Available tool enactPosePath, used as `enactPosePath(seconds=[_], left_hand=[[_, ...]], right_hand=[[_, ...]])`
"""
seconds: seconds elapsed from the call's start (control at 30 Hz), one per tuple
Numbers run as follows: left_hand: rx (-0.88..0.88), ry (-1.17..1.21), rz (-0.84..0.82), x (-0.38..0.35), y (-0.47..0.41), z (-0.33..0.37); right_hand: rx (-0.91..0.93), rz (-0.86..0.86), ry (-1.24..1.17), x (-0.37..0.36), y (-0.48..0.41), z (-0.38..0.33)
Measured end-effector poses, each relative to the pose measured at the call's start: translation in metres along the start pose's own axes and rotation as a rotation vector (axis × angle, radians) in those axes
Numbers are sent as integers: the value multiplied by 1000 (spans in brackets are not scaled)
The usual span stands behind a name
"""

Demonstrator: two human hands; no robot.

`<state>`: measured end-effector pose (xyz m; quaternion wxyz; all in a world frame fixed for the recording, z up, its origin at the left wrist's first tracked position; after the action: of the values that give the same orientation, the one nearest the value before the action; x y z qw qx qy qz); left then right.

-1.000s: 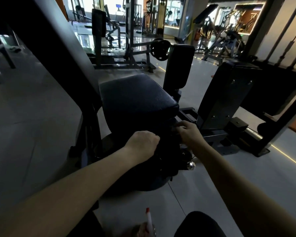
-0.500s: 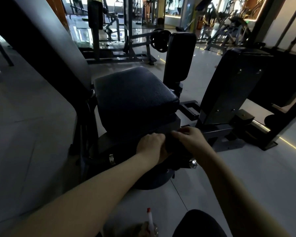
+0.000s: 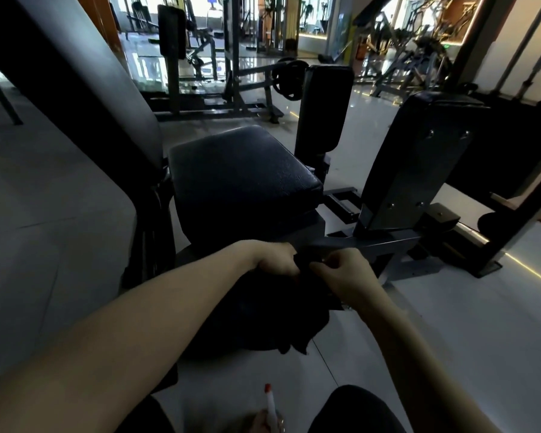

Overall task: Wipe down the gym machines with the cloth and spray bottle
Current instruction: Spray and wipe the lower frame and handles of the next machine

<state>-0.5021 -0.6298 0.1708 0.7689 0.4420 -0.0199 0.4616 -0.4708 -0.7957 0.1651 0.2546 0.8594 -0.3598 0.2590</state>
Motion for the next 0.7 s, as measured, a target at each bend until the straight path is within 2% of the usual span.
enactPosePath(seconds=[0.1, 0.17, 0.23, 0.33, 0.37, 0.43, 0.5, 0.57, 0.7], left_hand=[[-60, -159, 359, -19, 1, -3], [-6, -383, 603, -32, 3, -9], [-2, -564, 774, -45, 3, -20], [68, -766, 931, -61, 24, -41], [107, -824, 965, -66, 33, -50], [113, -787, 864, -70, 48, -58], [92, -613, 731, -67, 50, -47], [165, -578, 671, -61, 37, -22], [149, -525, 735, -43, 6, -6]], right_hand=[[59, 108, -63, -8, 5, -7], [98, 190, -71, -17, 10, -13], [180, 237, -34, -29, 20, -19], [259, 122, 125, -51, 29, -17], [234, 50, 214, -57, 31, -13], [161, 25, 290, -56, 31, -5], [123, 183, 176, -39, 27, 3], [101, 283, 63, -20, 18, 5], [149, 94, -13, -18, -9, 7]])
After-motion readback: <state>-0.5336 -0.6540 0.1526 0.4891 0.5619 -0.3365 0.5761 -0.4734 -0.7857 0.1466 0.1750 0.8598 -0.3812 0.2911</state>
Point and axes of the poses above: each hand's wrist, its own y-axis away from the middle knuckle, its own x-axis out of the back of the hand, z = x × y, the point moved 2 cm from there along -y, towards the middle knuckle, and after that the axes turned 13 degrees about -z, right-handed, at the moved point
